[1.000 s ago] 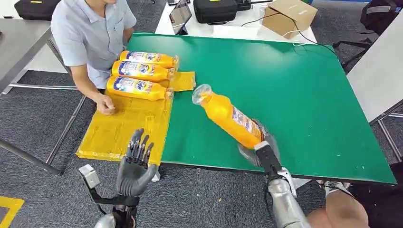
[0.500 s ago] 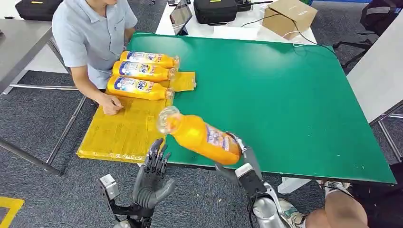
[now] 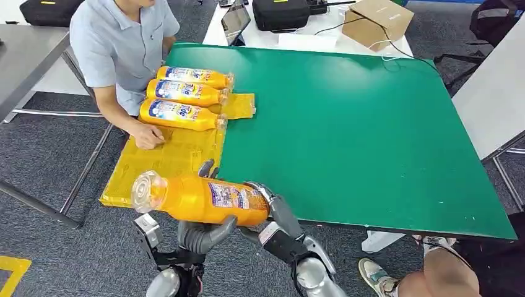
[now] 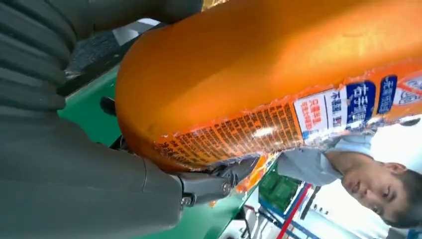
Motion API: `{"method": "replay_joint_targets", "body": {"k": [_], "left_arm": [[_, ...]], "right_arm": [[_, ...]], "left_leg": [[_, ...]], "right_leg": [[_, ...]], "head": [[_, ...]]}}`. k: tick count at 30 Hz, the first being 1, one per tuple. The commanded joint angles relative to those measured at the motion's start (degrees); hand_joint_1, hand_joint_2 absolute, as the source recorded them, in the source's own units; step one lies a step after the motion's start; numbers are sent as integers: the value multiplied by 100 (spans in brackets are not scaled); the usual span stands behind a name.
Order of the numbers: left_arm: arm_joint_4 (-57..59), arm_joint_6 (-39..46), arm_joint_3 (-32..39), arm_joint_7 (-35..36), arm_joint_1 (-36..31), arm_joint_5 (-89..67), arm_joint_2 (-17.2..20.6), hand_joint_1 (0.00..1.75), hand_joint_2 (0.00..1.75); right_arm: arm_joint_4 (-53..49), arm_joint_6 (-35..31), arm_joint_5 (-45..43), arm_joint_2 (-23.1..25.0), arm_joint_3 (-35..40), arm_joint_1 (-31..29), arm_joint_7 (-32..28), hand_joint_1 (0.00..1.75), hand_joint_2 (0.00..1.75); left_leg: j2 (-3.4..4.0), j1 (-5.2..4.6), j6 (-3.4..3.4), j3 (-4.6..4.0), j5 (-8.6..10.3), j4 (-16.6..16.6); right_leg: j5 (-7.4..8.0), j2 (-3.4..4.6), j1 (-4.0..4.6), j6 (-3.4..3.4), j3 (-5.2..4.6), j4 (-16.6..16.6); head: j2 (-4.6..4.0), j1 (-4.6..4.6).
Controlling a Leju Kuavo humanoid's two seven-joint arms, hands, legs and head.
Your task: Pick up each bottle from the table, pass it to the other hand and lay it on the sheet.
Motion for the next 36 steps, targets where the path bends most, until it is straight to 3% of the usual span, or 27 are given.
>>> {"method": "replay_joint_targets", "body": {"k": [1,2,3,4,5,6,13,15,16,20,24,29,31,36], "left_arm": [[62,-184,129,-31,-265,358,49,0,175],[42,-264,150,31,-264,485,50,19,175],[36,-323,172,75,-259,594,48,166,175],[32,-338,178,82,-260,624,50,166,175],[28,-383,203,97,-258,700,52,175,175],[25,-446,233,127,-255,799,53,175,175],[24,-455,246,132,-257,813,66,175,175],[21,-496,267,143,-248,887,51,175,175],[8,-535,306,154,-245,961,50,175,175],[-114,-413,604,240,-216,1186,29,175,175],[-116,581,873,519,-377,441,42,175,175],[351,2010,948,1034,-852,-1794,454,175,175],[812,2768,1023,1344,-1216,-3422,680,175,175],[2489,3277,1435,1903,-2315,-5477,870,175,175]], "right_arm": [[504,129,-35,-114,502,-337,67,175,175],[514,130,-67,-116,490,-331,81,175,175],[520,137,-72,-129,498,-324,86,175,175],[532,138,-74,-137,497,-318,91,175,175],[559,133,-75,-138,488,-307,122,66,175],[606,192,-93,-144,492,-312,224,3,175],[615,185,-89,-144,500,-296,214,3,175],[631,196,-91,-135,504,-303,234,0,175],[627,198,-90,-124,509,-283,235,0,0],[636,55,-67,-142,554,-203,279,0,0],[531,-336,48,-158,520,-140,363,0,0],[249,-1055,6,-87,111,36,357,0,0],[218,-1168,-168,-86,-21,14,266,0,0],[350,-1030,-76,124,28,-122,305,0,0]], "left_leg": [[10,5,-6,14,-5,-3],[16,7,-9,33,-13,-2],[13,4,-7,21,-7,-4],[7,3,-5,12,-3,-3],[6,3,-5,12,-3,-4],[11,5,-8,30,-9,-5],[6,5,-4,11,-3,-3],[17,5,-8,41,-15,-4],[8,5,-5,20,-6,-3],[13,5,-8,32,-11,-5],[4,4,-5,12,-2,-4],[-3,6,-7,18,-2,-6],[-2,2,-5,14,3,-8],[-2,4,-9,23,6,-10]], "right_leg": [[-2,4,6,-8,14,-6],[-8,7,10,-14,32,-7],[-3,6,6,-10,19,-6],[-2,1,4,-7,12,-5],[-1,1,5,-7,11,-6],[-7,1,7,-12,28,-8],[-1,0,6,-6,10,-7],[-10,5,8,-13,38,-8],[-4,-1,7,-9,20,-7],[-8,3,7,-12,30,-7],[-2,-2,5,-7,11,-6],[-4,-10,8,-10,18,-7],[-1,-8,3,-7,11,-6],[0,-10,5,-12,21,-5]], "head": [[0,0],[0,0],[0,0],[0,0],[0,0],[0,0],[0,0],[0,0],[0,0],[0,0],[0,0],[0,0],[0,0],[0,2]]}}
